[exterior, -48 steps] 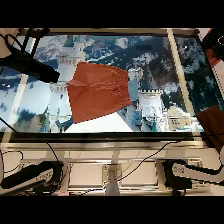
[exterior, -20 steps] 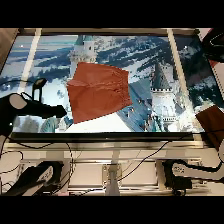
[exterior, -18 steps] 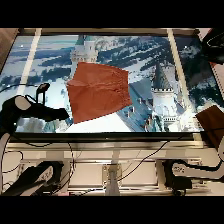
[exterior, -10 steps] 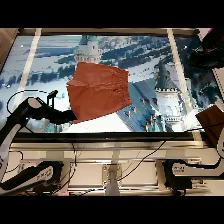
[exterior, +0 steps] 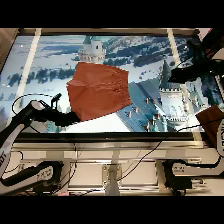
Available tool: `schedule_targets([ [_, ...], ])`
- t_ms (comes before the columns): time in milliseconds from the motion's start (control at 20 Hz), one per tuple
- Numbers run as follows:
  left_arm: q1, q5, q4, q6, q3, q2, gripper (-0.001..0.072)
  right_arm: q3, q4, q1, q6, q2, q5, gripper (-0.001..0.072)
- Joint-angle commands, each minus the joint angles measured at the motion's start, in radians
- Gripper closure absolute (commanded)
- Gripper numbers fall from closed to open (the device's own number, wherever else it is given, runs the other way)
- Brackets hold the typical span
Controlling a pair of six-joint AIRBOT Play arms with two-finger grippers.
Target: Fold the clothes and pants, and hang the long-sleeved shirts on hangers.
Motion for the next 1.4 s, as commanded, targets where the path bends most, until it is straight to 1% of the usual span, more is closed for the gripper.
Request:
schedule_targets([
  [0,0.0,0.056,-0.057,0.022,-0.01,-0.003,0.0213,-0.185,0.138,0.021,-0.039,0.0,-0.117,0.0666],
  [50,0.0,0.064,-0.06,0.021,-0.01,-0.003,0.0214,-0.22,0.171,0.036,-0.038,0.0,-0.167,0.0484],
  [100,0.0,0.069,-0.067,0.022,-0.01,-0.003,0.0214,-0.25,0.205,0.052,-0.014,-0.001,-0.216,0.0298],
  [150,0.0,0.072,-0.075,0.021,-0.01,-0.003,0.0224,-0.275,0.244,0.069,0.008,-0.007,-0.256,0.0292],
  [250,0.0,0.088,-0.074,0.021,-0.01,-0.003,0.0225,-0.3,0.306,0.101,0.021,-0.048,-0.26,0.0289],
  [300,0.0,0.099,-0.074,0.021,-0.01,-0.003,0.0281,-0.307,0.34,0.117,0.035,-0.078,-0.246,0.0273],
  [350,0.0,0.106,-0.074,0.021,-0.01,-0.003,0.0381,-0.311,0.372,0.133,0.051,-0.106,-0.232,0.0267],
  [400,0.0,0.109,-0.074,0.021,-0.01,-0.003,0.0412,-0.311,0.398,0.152,0.06,-0.141,-0.226,0.0267],
  [500,0.0,0.109,-0.075,0.021,-0.01,-0.003,0.0411,-0.311,0.434,0.189,0.068,-0.204,-0.23,0.0267],
  [550,0.0,0.109,-0.075,0.021,-0.01,-0.003,0.041,-0.311,0.429,0.203,0.07,-0.235,-0.229,0.0267],
  [650,0.0,0.109,-0.088,0.022,-0.01,-0.003,0.0407,-0.311,0.43,0.212,0.111,-0.295,-0.234,0.0267],
  [700,0.0,0.11,-0.101,0.021,-0.01,-0.003,0.0406,-0.311,0.451,0.212,0.112,-0.317,-0.237,0.0267],
  [900,0.0,0.126,-0.13,0.022,-0.01,-0.003,0.0406,-0.311,0.57,0.215,0.112,-0.356,-0.314,0.0267],
  [1050,0.0,0.127,-0.134,0.021,-0.01,-0.003,0.0406,-0.311,0.591,0.24,0.103,-0.37,-0.343,0.0268],
  [1100,0.0,0.129,-0.134,0.021,-0.01,-0.003,0.0406,-0.311,0.591,0.252,0.089,-0.372,-0.362,0.0272],
  [1150,0.0,0.13,-0.134,0.021,-0.01,-0.003,0.0407,-0.311,0.6,0.264,0.064,-0.371,-0.38,0.0343],
  [1200,0.0,0.132,-0.134,0.021,-0.01,-0.003,0.0407,-0.309,0.608,0.273,0.034,-0.371,-0.394,0.0431],
  [1250,0.0,0.138,-0.134,0.021,-0.01,-0.003,0.0409,-0.309,0.612,0.277,-0.005,-0.369,-0.403,0.054],
  [1300,0.0,0.147,-0.138,0.021,-0.01,-0.003,0.0433,-0.309,0.611,0.277,-0.032,-0.367,-0.401,0.0626],
  [1350,0.0,0.158,-0.154,0.022,-0.01,-0.003,0.0567,-0.309,0.608,0.273,-0.052,-0.361,-0.394,0.0677],
])
